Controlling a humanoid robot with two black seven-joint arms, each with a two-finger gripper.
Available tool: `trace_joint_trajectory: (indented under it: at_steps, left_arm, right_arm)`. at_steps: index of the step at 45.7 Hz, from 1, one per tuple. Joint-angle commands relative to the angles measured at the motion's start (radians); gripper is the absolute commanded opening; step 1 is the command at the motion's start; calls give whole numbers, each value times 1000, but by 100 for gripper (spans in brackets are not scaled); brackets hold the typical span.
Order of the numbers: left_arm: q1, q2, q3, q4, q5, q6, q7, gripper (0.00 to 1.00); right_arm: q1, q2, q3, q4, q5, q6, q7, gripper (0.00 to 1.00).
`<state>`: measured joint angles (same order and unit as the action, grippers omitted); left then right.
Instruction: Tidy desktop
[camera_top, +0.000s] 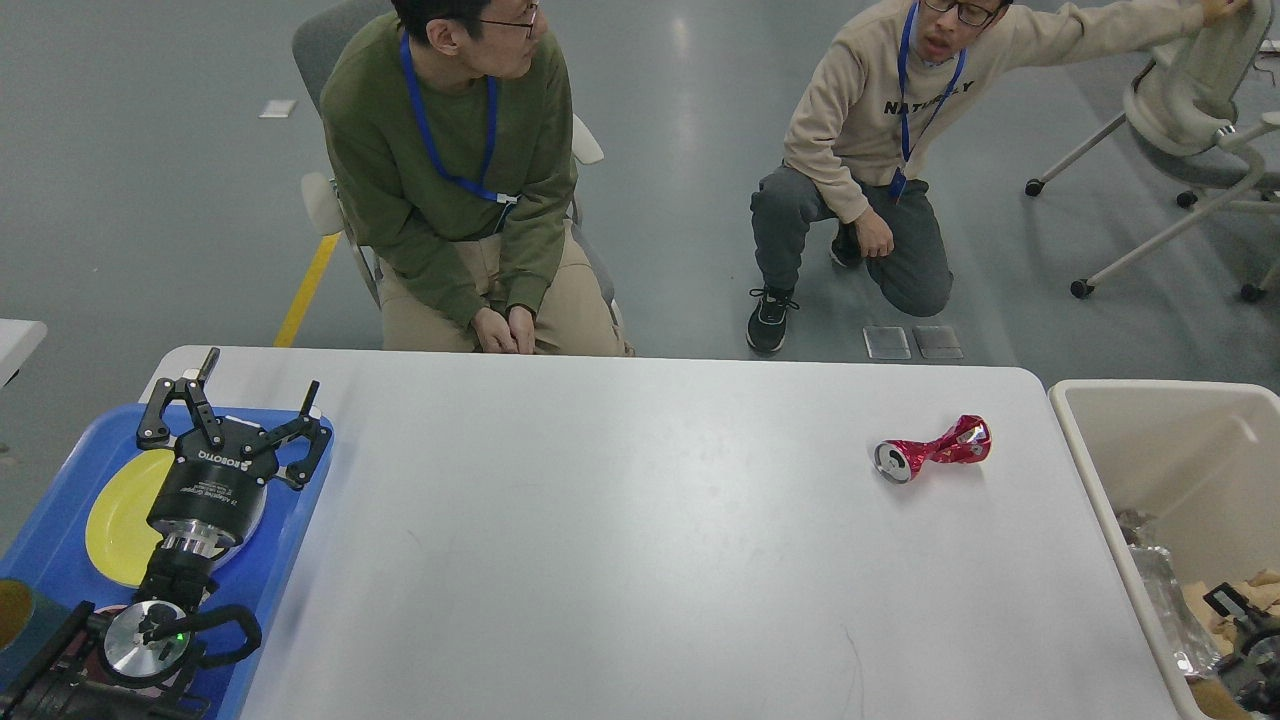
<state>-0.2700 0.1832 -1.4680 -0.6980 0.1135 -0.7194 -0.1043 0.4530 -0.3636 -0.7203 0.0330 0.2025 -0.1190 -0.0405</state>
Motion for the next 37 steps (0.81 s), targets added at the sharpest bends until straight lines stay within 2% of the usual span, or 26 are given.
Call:
trace_joint_trajectory:
  at_steps: [1,17,23,30,37]
  left_arm:
    - [0,1,0,0,0,0,0,96]
    - [0,-1,0,0,0,0,0,96]
    - [0,-1,0,0,0,1,0,96]
    - [-1,-1,0,0,0,0,0,96]
    - [-1,-1,0,0,0,0,0,96]
  right_arm:
    - [1,0,-2,2,0,-4,1,100]
    - [13,-14,-5,8,-3,5,1,100]
    - [71,-46,-11,86,-20,39,-6,100]
    - [225,-126,-76,249,-93,150,-16,100]
    - [447,-147,-215,410,-183,284,-56,100]
